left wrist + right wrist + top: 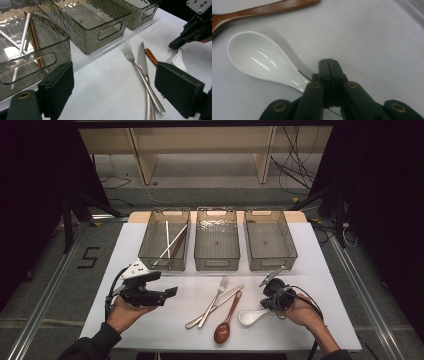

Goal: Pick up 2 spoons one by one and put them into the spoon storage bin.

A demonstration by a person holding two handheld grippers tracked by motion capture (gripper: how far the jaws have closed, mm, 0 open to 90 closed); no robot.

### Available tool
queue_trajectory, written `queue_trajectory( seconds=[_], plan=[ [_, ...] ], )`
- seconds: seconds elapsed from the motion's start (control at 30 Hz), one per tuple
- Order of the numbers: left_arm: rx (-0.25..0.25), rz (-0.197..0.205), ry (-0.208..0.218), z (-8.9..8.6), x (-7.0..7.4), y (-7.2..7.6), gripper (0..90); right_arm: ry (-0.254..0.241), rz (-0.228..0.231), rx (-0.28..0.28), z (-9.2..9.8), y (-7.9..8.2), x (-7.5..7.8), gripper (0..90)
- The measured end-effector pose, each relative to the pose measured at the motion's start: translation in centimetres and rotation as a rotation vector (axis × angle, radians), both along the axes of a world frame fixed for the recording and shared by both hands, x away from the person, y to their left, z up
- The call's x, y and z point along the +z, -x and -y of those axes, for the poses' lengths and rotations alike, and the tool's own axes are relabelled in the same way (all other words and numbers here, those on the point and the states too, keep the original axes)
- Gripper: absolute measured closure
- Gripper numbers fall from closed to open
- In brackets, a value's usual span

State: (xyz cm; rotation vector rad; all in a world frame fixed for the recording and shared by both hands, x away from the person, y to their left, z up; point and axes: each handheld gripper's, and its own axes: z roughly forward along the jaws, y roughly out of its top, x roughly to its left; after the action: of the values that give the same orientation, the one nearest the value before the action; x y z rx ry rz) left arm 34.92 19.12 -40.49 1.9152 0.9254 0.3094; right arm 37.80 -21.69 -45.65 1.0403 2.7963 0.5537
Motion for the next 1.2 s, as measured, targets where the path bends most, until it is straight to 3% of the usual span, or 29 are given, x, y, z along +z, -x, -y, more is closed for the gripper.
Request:
queue_trajectory(
  seconds=[0.27, 0.37, 0.53, 0.6, 0.63, 0.73, 0.77, 0.9, 0.97, 1.1, 1.2],
  plan=[
    [-0.005, 0.001, -0.004, 0.0, 0.0, 0.0, 15.7, 0.031, -0.026, -0.037, 1.0, -0.3, -0.2, 90.0],
    [-0.002, 0.004, 0.000, 0.0, 0.1, 0.0, 15.7, 0.029, -0.067, -0.048, 1.7, -0.3, -0.1, 90.0],
    [-0.006, 0.003, -0.008, 0.0, 0.1, 0.0, 15.7, 0.048, -0.043, -0.045, 1.9, 0.0, 0.4, 88.0],
    [-0.007, 0.003, -0.008, 0.0, 0.1, 0.0, 15.7, 0.027, 0.003, -0.003, 1.8, 0.3, 1.3, 80.8],
    [-0.007, 0.004, -0.006, 0.0, 0.1, 0.0, 15.7, 0.027, 0.003, -0.003, 1.8, 0.3, 1.3, 80.8],
    [-0.007, 0.002, -0.008, 0.0, 0.0, 0.0, 15.7, 0.016, 0.037, 0.072, 1.3, 0.9, 2.1, 60.7],
    [-0.008, 0.003, -0.009, 0.0, 0.0, 0.0, 15.7, 0.018, 0.040, 0.132, 0.8, 1.5, 2.3, 50.0],
    [-0.008, 0.004, -0.009, 0.0, 0.0, 0.0, 15.7, 0.040, 0.033, 0.172, 0.4, 1.9, 2.3, 41.3],
    [-0.007, 0.002, -0.008, 0.0, 0.0, 0.0, 15.7, 0.054, 0.022, 0.173, 0.2, 2.0, 1.8, 38.2],
    [-0.006, 0.003, -0.009, 0.1, 0.0, 0.0, 15.8, 0.091, 0.008, 0.231, -0.3, 2.1, 0.8, 37.4],
    [-0.008, 0.006, -0.009, 0.1, 0.0, 0.0, 15.8, 0.135, 0.006, 0.260, -0.8, 2.2, 0.2, 44.7]
  ],
)
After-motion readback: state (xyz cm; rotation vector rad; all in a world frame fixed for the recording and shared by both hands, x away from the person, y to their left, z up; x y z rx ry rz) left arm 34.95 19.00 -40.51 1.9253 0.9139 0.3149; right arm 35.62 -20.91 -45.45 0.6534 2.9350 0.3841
